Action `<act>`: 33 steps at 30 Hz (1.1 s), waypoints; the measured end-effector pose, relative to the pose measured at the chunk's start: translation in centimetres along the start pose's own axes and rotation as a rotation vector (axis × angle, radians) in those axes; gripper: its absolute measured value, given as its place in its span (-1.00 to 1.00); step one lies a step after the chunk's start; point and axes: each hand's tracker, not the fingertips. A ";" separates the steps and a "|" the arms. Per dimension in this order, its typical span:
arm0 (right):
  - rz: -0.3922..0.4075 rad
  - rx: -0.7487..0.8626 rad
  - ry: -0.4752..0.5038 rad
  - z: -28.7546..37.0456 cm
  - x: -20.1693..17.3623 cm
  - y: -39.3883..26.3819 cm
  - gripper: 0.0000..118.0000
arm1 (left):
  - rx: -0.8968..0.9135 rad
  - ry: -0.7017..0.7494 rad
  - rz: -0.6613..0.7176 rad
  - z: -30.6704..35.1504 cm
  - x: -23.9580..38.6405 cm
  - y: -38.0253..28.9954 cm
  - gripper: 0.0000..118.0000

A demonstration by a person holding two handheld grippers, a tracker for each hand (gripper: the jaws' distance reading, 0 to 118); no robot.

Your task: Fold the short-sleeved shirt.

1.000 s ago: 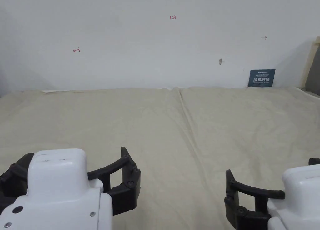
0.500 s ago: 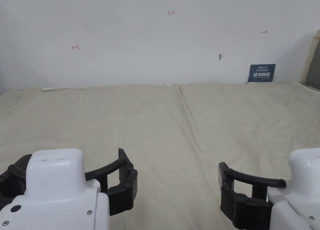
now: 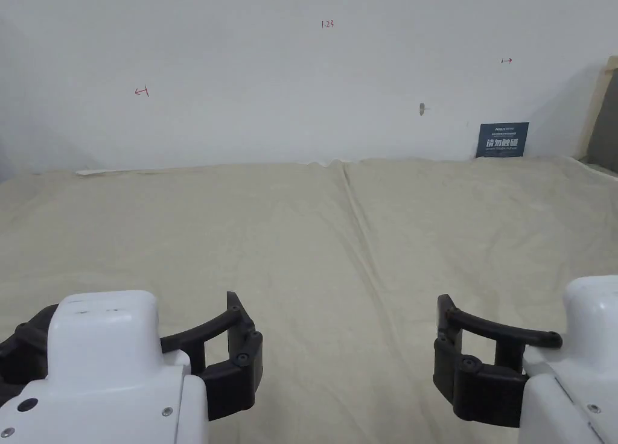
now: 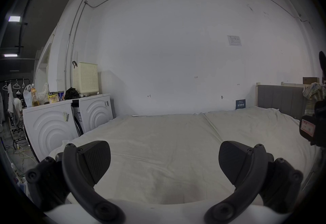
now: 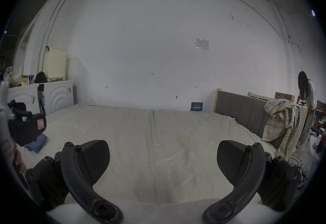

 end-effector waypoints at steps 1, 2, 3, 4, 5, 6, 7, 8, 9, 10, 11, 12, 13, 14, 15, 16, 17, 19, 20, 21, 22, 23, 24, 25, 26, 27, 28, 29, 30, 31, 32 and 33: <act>0.003 -0.016 0.014 -0.2 0.1 -0.1 1.00 | -0.004 -0.002 0.002 0.0 0.0 0.0 1.00; 0.010 -0.030 0.024 -0.4 0.2 -0.1 1.00 | -0.008 -0.002 0.005 0.0 0.0 0.0 1.00; 0.006 -0.035 0.007 -0.5 0.4 -0.4 1.00 | -0.010 -0.001 0.008 -0.1 -0.1 0.0 1.00; 0.005 -0.040 -0.007 -0.6 0.5 -0.5 1.00 | -0.011 0.000 0.010 -0.1 -0.1 0.0 1.00; 0.003 -0.054 -0.020 -0.5 0.6 -0.4 1.00 | -0.013 0.001 0.013 -0.1 -0.1 0.0 1.00; -0.004 -0.080 -0.011 -0.4 0.8 -0.2 1.00 | -0.014 0.001 0.016 -0.1 -0.2 0.0 1.00; -0.007 -0.102 -0.013 -0.2 0.8 0.0 1.00 | -0.016 0.003 0.018 -0.2 -0.2 0.0 1.00; -0.016 -0.112 0.005 -0.1 0.8 0.1 1.00 | -0.016 0.004 0.020 -0.2 -0.2 0.0 1.00; -0.021 -0.121 0.014 -0.1 0.9 0.1 1.00 | -0.017 0.002 0.020 -0.2 -0.2 0.0 1.00; -0.034 -0.125 0.022 -0.1 0.9 0.1 1.00 | -0.020 0.001 0.020 -0.3 -0.2 0.0 1.00; -0.032 -0.130 0.028 -0.1 0.8 0.2 1.00 | -0.021 -0.001 0.022 -0.3 -0.1 0.0 1.00; -0.036 -0.135 0.027 -0.1 0.7 0.2 1.00 | -0.022 -0.001 0.023 -0.3 -0.1 0.0 1.00; -0.035 -0.138 0.022 -0.1 0.7 0.1 1.00 | -0.023 0.000 0.023 -0.3 -0.1 0.0 1.00; -0.035 -0.138 0.017 -0.2 0.7 0.1 1.00 | -0.024 0.000 0.023 -0.3 -0.1 0.0 1.00; -0.031 -0.135 0.014 -0.3 0.8 -0.1 1.00 | -0.024 -0.002 0.021 -0.3 0.0 0.0 1.00; -0.023 -0.126 0.007 -0.4 0.9 -0.4 1.00 | -0.025 -0.001 0.019 -0.3 0.0 0.0 1.00; -0.020 -0.115 0.006 -0.4 0.9 -0.5 1.00 | -0.025 -0.002 0.015 -0.3 0.0 -0.1 1.00; -0.002 -0.110 0.005 -0.3 0.7 -0.4 1.00 | -0.023 -0.003 0.008 -0.2 0.1 -0.1 1.00; 0.002 -0.111 0.009 -0.3 0.7 -0.4 1.00 | -0.021 -0.002 0.006 -0.2 0.1 -0.1 1.00; 0.003 -0.114 0.011 -0.4 0.7 -0.4 1.00 | -0.020 -0.003 0.005 -0.2 0.1 -0.1 1.00; -0.003 -0.122 0.016 -0.5 0.8 -0.4 1.00 | -0.021 -0.002 0.005 -0.2 0.1 -0.1 1.00; -0.010 -0.132 0.023 -0.5 0.8 -0.3 1.00 | -0.023 -0.003 0.006 -0.1 0.2 0.0 1.00; -0.023 -0.144 0.030 -0.5 0.8 -0.2 1.00 | -0.025 -0.004 0.008 -0.1 0.2 0.0 1.00; -0.033 -0.154 0.036 -0.6 0.9 -0.1 1.00 | -0.026 -0.006 0.011 -0.1 0.1 0.0 1.00; -0.043 -0.160 0.038 -0.6 1.0 0.0 1.00 | -0.027 -0.007 0.013 -0.1 0.1 0.0 1.00; -0.048 -0.163 0.037 -0.6 1.0 0.1 1.00 | -0.027 -0.008 0.012 -0.1 0.1 0.0 1.00; -0.047 -0.162 0.034 -0.6 0.9 0.1 1.00 | -0.027 -0.007 0.012 -0.1 0.2 0.1 1.00; -0.046 -0.158 0.035 -0.5 0.9 0.2 1.00 | -0.027 -0.010 0.011 0.0 0.2 0.1 1.00; -0.040 -0.157 0.036 -0.5 0.9 0.2 1.00 | -0.027 -0.014 0.009 0.0 0.2 0.1 1.00; -0.031 -0.157 0.037 -0.4 0.9 0.2 1.00 | -0.028 -0.021 0.008 0.1 0.2 0.2 1.00; -0.029 -0.155 0.039 -0.4 0.9 0.2 1.00 | -0.029 -0.023 0.007 0.1 0.2 0.2 1.00; -0.025 -0.152 0.036 -0.3 0.9 0.2 1.00 | -0.030 -0.025 0.006 0.2 0.3 0.3 1.00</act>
